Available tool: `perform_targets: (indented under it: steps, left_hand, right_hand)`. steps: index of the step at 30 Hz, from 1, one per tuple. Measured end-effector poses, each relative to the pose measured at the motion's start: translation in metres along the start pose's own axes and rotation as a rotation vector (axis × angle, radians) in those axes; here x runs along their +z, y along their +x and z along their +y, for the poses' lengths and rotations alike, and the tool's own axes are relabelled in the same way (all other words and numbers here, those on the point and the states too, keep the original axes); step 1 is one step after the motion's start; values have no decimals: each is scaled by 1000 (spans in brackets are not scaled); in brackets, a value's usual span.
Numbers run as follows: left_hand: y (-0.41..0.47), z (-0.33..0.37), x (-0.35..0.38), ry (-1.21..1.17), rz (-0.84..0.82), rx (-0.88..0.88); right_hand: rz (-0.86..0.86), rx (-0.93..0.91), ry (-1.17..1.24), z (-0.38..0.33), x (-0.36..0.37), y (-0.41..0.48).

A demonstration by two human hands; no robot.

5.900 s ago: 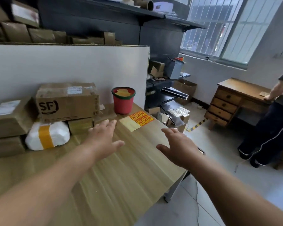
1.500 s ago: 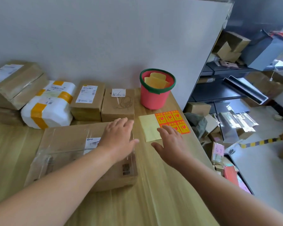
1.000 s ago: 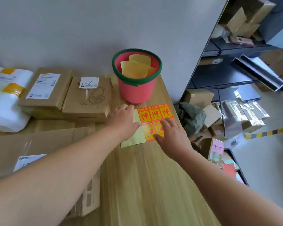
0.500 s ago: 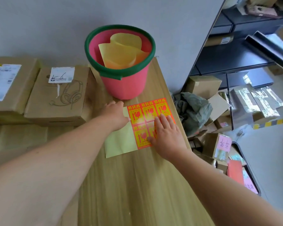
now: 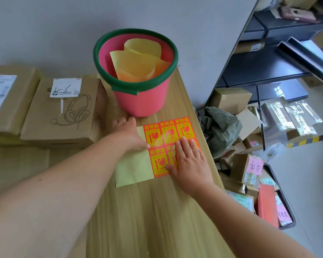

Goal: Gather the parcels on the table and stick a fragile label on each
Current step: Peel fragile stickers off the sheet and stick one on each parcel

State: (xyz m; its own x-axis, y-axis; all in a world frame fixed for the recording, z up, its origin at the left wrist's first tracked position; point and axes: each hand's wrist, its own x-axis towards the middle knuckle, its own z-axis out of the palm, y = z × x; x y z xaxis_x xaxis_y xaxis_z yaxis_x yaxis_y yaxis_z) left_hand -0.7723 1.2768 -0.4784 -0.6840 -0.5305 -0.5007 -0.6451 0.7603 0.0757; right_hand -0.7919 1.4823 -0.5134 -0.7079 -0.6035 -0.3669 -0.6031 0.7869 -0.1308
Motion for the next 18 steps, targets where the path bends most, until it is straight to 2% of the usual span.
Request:
perform_targets:
  steps: [5,10,13,18]
  left_hand:
    - [-12,0,15,-123,18,-12]
    - [-21,0,29,-95,115,41]
    - [-27,-6,42,-163,56,49]
    - [-35,-15,51,-105,7,67]
  right_hand:
    - [-25,20,7,-6,5,-12]
    - [-27,42,26,-11,7,-18]
    - [-31,39,43,-12,7,-21]
    - [57,113,202,-6,0,-20]
